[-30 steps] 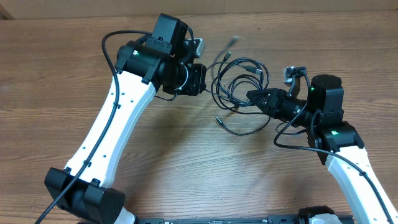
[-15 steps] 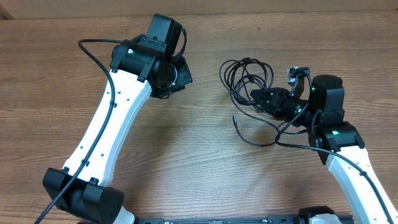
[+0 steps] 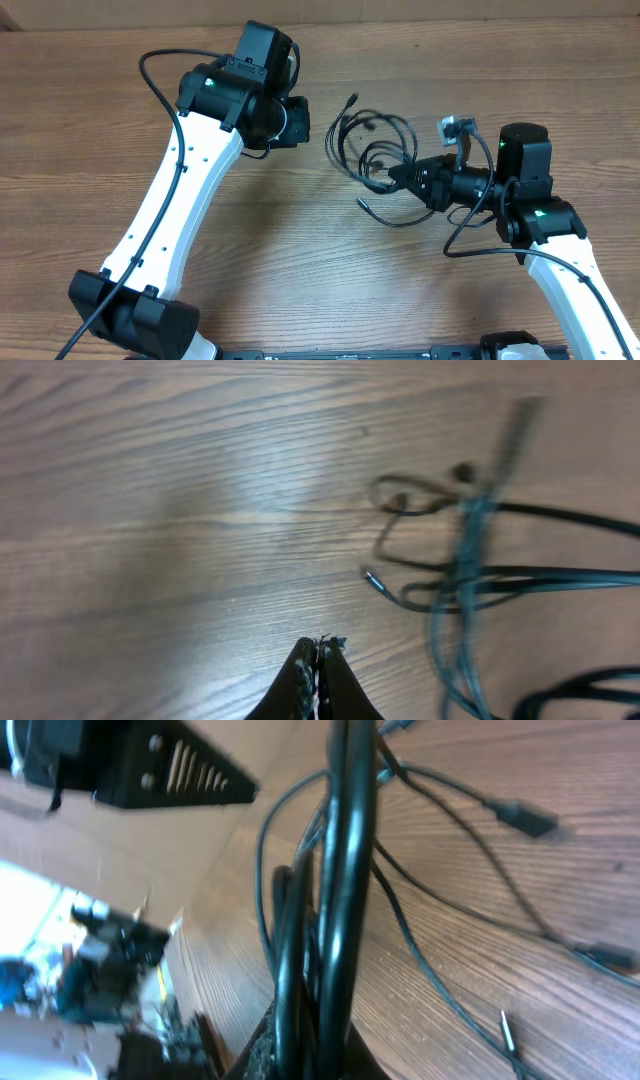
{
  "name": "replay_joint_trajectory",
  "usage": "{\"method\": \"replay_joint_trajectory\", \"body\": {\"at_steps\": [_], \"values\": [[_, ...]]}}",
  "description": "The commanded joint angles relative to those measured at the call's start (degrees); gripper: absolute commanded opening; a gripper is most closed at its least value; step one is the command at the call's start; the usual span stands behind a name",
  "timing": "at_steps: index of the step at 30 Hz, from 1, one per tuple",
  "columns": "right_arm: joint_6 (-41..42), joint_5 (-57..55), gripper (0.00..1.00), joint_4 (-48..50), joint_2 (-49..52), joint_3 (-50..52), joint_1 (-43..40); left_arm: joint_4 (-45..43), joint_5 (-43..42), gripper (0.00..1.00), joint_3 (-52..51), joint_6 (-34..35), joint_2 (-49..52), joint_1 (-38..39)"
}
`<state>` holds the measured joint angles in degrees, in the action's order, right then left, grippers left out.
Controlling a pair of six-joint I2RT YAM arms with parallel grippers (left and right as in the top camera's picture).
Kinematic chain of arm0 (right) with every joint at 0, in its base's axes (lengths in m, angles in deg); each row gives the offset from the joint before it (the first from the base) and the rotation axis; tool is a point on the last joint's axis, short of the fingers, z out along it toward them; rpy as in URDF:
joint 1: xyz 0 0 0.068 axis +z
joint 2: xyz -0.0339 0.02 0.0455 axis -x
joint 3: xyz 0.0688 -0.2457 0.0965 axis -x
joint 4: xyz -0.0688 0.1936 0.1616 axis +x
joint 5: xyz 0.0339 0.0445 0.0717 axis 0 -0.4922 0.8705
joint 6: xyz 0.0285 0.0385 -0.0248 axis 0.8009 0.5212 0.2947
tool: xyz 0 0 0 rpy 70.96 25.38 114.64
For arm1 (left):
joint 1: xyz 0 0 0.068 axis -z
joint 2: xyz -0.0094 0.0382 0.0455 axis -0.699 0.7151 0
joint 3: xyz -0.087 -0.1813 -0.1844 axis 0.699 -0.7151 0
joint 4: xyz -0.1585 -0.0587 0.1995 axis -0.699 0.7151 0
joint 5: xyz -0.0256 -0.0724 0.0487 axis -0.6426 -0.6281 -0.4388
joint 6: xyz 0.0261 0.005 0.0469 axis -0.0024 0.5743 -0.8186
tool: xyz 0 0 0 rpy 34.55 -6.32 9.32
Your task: Untangle cables
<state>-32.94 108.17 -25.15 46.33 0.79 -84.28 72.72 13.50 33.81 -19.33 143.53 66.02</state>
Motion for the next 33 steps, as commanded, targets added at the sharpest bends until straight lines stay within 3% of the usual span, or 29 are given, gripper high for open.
{"method": "replay_joint_trajectory", "body": {"at_steps": [1, 7, 11, 15, 18, 19, 21, 25, 27, 33], "values": [[-14.3, 3.4, 0.09, -3.8, -0.8, -0.5, 0.0, -0.6, -7.8, 0.04, 0.9, -15.9, 0.0, 0.0], [-15.6, 3.4, 0.12, -5.0, -0.8, -0.5, 0.0, -3.7, -8.7, 0.04, 0.9, -20.5, 0.0, 0.0], [-15.6, 3.5, 0.11, -4.9, -0.8, -0.5, 0.0, -3.6, -12.1, 0.05, 0.9, -30.4, 0.0, 0.5], [-15.5, 3.9, 0.08, -4.3, -0.8, -0.5, 0.0, 1.0, -15.2, 0.17, 0.9, -38.5, 0.0, 0.9], [-15.3, 6.1, 0.08, -2.7, -0.8, -0.5, 0.0, 5.2, -17.2, 0.19, 0.9, -45.8, 0.0, 1.6], [-15.3, 8.4, 0.08, -1.4, -0.8, -0.5, 0.0, 7.3, -18.7, 0.23, 0.9, -50.6, 0.0, 2.3], [-15.3, 9.6, 0.08, -0.8, -0.8, -0.5, 0.0, 8.2, -19.8, 0.30, 0.9, -53.0, 0.0, 2.8], [-14.9, 11.9, 0.08, 0.4, -0.8, -0.5, 0.0, 8.9, -22.4, 0.65, 0.8, -57.4, 0.0, 5.0], [-14.9, 15.5, 0.08, 2.5, -0.8, -0.5, 0.0, 8.9, -22.2, 0.77, 0.8, -58.1, 0.0, 6.0], [-14.6, 17.6, 0.08, 3.8, -0.8, -0.5, 0.0, 8.9, -22.1, 0.79, 0.8, -58.8, 0.0, 6.9]]}}
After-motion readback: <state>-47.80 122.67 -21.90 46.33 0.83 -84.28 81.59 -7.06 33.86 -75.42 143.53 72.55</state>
